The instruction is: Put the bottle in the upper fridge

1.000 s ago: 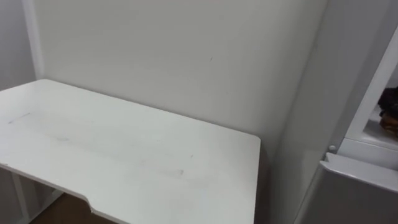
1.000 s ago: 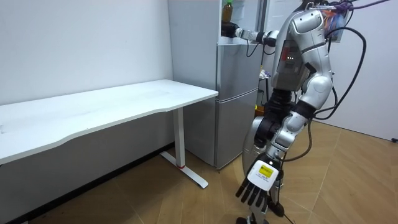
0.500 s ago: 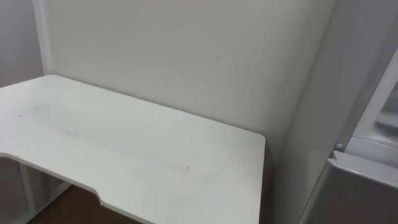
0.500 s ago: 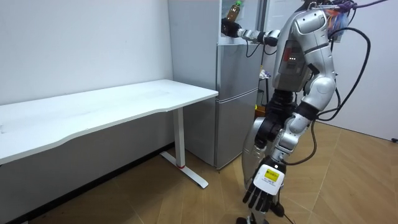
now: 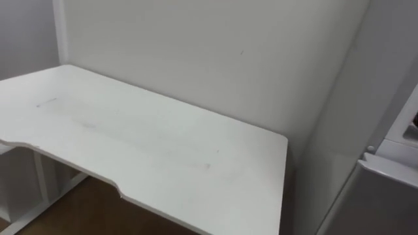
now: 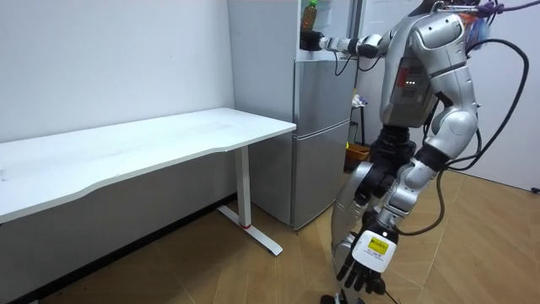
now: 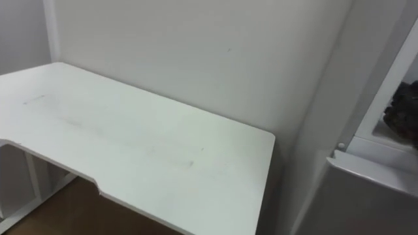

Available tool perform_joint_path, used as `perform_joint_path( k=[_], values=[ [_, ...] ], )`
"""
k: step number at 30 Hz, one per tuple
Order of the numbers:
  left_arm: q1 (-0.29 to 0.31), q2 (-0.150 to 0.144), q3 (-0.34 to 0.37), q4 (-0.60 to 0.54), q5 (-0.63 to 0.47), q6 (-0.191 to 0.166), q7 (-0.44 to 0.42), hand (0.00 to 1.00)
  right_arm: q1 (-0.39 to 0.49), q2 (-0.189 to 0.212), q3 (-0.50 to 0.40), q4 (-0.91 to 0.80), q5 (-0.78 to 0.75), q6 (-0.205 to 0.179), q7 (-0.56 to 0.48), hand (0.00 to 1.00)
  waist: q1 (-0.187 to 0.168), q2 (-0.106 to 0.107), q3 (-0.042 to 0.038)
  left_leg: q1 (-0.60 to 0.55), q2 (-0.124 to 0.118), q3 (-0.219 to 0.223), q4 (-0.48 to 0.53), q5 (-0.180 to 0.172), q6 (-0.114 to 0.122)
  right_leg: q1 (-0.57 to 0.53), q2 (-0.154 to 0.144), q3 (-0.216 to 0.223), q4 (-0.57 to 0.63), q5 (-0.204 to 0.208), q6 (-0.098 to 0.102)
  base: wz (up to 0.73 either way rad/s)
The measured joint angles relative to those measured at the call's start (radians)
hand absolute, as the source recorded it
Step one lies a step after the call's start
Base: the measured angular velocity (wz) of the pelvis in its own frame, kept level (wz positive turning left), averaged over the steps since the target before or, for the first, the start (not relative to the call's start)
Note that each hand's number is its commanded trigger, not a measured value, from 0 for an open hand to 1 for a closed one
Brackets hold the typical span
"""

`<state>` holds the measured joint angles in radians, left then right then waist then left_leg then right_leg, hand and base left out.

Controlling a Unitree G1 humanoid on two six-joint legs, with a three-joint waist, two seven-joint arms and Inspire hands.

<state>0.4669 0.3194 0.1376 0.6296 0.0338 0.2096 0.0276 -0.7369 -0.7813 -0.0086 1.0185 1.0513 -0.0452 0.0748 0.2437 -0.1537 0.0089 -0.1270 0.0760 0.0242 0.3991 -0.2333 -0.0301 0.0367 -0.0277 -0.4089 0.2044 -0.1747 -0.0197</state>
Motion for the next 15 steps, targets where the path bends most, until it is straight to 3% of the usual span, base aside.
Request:
perform_joint_path(
  k=[3,5,6,14,15],
  values=[
    [0.003,0.002,0.016,-0.004,-0.001,0.012,0.002,0.0,-0.04,-0.006,0.004,0.071,-0.038,0.047,0.003,1.0,-0.007,-0.019,-0.0042,0.0,-0.002,-0.005,-0.001,0.002,0.0,0.005,0.0,-0.008,-0.003,0.0,0.0,0.08],
    [0.006,0.006,0.015,-0.004,-0.003,0.02,0.002,0.0,-0.071,-0.018,0.025,0.13,-0.04,0.074,0.011,1.0,-0.01,-0.029,-0.0007,0.006,-0.003,-0.009,-0.001,0.002,0.0,0.015,0.001,-0.012,-0.009,0.0,0.0,0.08],
    [0.011,0.008,0.015,-0.003,-0.003,0.03,0.002,0.0,-0.083,-0.026,0.035,0.159,-0.04,0.093,0.017,1.0,-0.009,-0.034,-0.0029,0.01,-0.004,-0.012,-0.002,0.002,0.0,0.024,0.003,-0.015,-0.019,0.002,0.002,0.11],
    [0.056,0.014,0.027,0.013,-0.002,0.047,0.005,0.0,-0.086,-0.071,0.048,0.201,-0.036,0.185,0.051,1.0,-0.003,-0.063,-0.005,0.039,-0.016,-0.026,-0.023,0.003,-0.001,0.053,-0.004,-0.033,-0.022,-0.003,0.006,0.07],
    [0.056,0.014,0.027,0.019,-0.002,0.047,0.005,0.0,-0.086,-0.074,0.05,0.202,-0.036,0.19,0.051,0.94,-0.003,-0.066,-0.0048,0.042,-0.016,-0.027,-0.024,0.003,-0.001,0.053,-0.004,-0.033,-0.022,-0.004,0.006,0.0]
  ],
)
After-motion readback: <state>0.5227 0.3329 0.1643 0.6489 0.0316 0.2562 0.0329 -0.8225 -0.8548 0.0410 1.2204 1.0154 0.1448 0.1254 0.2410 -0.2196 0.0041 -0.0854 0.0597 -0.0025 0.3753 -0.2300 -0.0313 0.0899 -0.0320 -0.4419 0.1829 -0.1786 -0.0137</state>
